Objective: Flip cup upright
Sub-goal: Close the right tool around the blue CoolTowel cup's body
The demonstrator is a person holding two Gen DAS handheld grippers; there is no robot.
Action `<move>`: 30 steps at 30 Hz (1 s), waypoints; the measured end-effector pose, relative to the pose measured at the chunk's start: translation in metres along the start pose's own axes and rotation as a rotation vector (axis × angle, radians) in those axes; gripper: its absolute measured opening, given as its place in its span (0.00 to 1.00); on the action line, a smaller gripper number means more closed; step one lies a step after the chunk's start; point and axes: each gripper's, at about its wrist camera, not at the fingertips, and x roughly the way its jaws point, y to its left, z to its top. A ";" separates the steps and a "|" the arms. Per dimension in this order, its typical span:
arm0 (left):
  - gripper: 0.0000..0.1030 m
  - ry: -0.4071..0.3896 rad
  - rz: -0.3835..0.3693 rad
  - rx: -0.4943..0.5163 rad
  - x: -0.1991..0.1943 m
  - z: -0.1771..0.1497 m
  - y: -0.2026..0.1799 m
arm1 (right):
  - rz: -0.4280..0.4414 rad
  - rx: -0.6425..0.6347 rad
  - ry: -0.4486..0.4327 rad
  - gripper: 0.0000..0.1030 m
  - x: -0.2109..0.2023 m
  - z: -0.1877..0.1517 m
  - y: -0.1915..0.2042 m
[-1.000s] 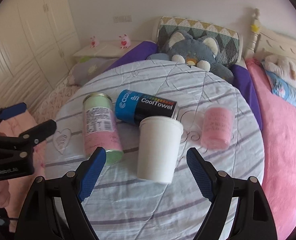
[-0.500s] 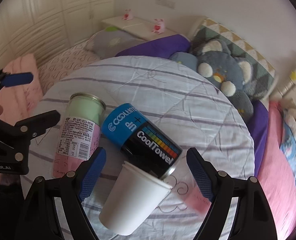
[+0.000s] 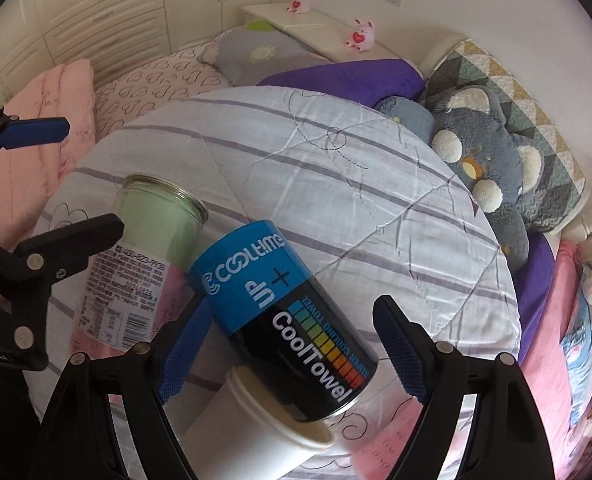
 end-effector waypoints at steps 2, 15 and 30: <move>0.98 0.003 0.005 -0.006 0.002 0.001 0.001 | 0.018 -0.039 0.025 0.81 0.005 0.004 -0.001; 0.98 0.032 0.013 -0.005 0.013 0.003 0.000 | 0.147 -0.230 0.178 0.81 0.039 0.027 0.004; 0.98 0.032 0.000 -0.015 0.012 0.003 0.009 | 0.137 -0.269 0.284 0.66 0.061 0.044 0.002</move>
